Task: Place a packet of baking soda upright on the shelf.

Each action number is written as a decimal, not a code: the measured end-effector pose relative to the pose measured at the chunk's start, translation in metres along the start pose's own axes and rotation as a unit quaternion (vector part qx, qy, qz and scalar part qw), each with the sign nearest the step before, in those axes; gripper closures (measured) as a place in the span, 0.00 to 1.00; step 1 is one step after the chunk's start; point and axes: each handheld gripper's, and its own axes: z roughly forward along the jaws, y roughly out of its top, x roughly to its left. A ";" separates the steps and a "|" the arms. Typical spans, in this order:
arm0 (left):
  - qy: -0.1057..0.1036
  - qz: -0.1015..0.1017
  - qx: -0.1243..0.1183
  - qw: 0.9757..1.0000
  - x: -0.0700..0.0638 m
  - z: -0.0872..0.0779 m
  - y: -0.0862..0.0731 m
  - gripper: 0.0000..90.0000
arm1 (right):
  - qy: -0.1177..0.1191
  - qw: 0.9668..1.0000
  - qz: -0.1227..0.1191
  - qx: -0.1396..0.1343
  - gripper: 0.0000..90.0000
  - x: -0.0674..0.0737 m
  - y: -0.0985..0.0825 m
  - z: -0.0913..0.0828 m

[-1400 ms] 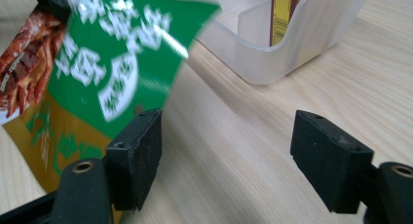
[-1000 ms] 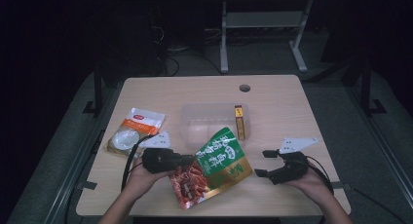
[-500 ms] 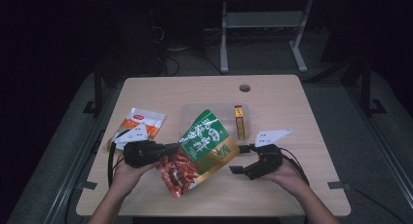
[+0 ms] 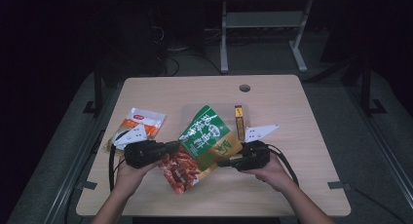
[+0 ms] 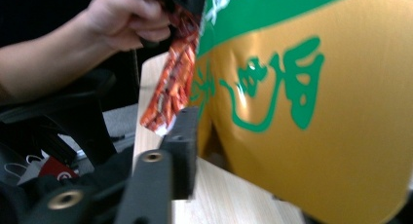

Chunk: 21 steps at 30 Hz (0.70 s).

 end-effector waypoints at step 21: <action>-0.014 0.021 0.028 0.999 -0.004 0.020 -0.013 0.98 | 0.006 0.999 -0.036 -0.005 1.00 0.006 0.011 -0.018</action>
